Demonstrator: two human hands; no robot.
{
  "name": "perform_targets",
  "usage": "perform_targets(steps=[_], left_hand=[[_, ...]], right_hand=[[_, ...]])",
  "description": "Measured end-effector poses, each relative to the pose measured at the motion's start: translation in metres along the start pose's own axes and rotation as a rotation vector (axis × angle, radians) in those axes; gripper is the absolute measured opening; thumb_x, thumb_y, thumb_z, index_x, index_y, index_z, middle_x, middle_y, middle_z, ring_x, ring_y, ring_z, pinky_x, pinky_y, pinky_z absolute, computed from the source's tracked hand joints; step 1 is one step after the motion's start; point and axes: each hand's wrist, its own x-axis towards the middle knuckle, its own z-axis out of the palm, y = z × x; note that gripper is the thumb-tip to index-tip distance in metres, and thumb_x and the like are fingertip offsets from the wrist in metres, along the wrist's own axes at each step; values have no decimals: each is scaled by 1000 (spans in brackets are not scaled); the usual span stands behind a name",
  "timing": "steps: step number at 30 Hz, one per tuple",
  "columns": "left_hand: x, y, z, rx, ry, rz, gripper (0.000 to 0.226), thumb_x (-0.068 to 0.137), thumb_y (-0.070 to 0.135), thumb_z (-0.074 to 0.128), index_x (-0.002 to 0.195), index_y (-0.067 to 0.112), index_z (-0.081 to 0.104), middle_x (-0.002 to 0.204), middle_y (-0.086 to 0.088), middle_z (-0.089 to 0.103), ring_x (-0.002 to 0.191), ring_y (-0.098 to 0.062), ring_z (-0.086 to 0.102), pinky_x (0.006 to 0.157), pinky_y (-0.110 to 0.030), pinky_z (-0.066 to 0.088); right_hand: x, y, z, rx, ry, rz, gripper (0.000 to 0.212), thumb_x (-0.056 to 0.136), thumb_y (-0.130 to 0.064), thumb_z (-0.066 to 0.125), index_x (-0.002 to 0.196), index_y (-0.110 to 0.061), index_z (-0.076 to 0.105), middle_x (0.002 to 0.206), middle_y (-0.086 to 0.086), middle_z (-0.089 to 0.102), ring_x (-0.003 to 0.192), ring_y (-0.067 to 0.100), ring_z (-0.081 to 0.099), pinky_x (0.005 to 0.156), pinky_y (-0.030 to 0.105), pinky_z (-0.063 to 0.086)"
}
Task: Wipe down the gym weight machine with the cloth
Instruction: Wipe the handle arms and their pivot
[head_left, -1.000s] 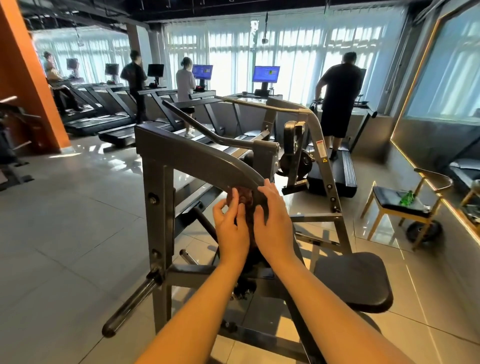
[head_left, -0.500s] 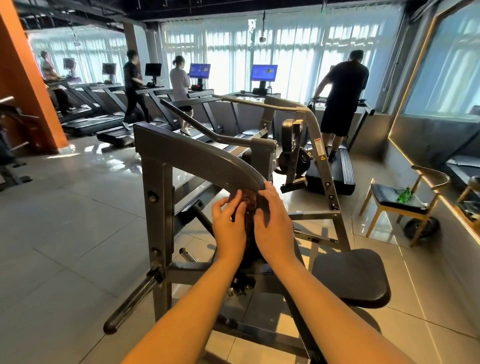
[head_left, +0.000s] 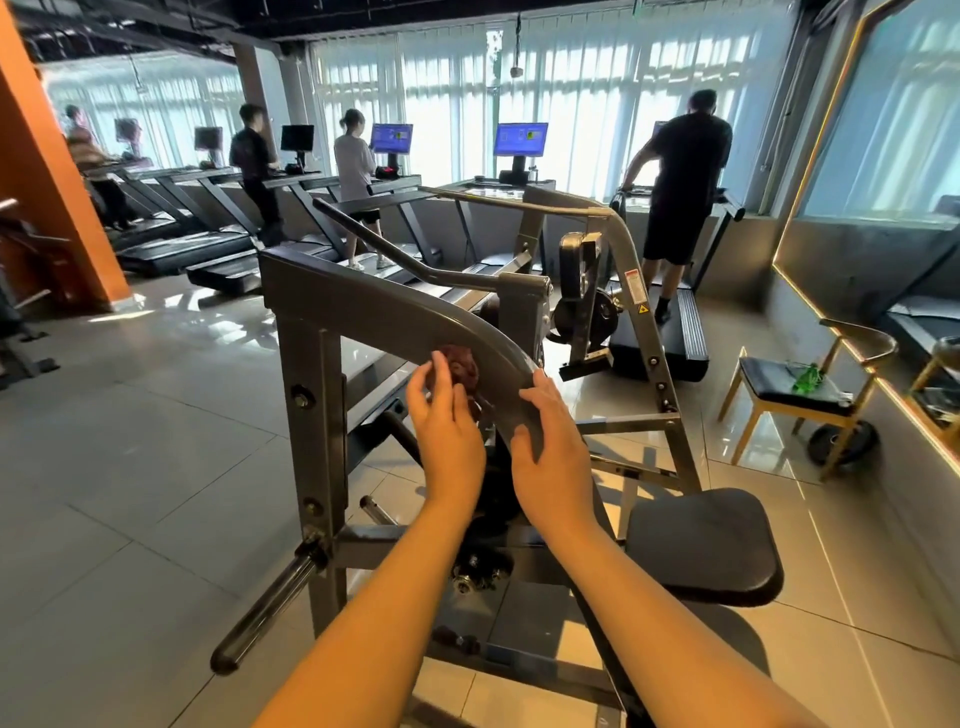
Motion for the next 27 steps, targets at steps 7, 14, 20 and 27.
perform_targets(steps=[7,14,20,27], left_hand=[[-37,-19,-3,114,-204,143,52,106,15,49,155,28,38,143,4,30,118,15,42,102,-2,36],[11,-1,-21,-77,138,-114,34,105,21,53,138,28,56,135,11,40,121,1,45,99,-7,34],[-11,-1,7,26,-38,-26,52,109,22,42,158,26,28,162,9,18,134,13,18,104,3,17],[-47,-22,-4,178,-295,181,56,107,19,48,156,34,26,154,27,16,132,21,25,104,1,27]], right_hand=[[-1,-1,-1,21,-18,14,37,102,-9,50,134,-29,53,154,-28,24,153,7,19,123,34,25],[-1,2,-3,10,-26,14,36,101,-9,52,132,-28,53,163,-15,29,152,6,23,122,34,29],[-1,5,-1,25,-9,-12,41,99,-7,56,134,-28,53,158,-24,25,153,5,21,121,31,28],[-2,3,-4,62,-9,-13,34,102,-12,53,132,-27,56,159,-18,31,152,6,23,120,29,26]])
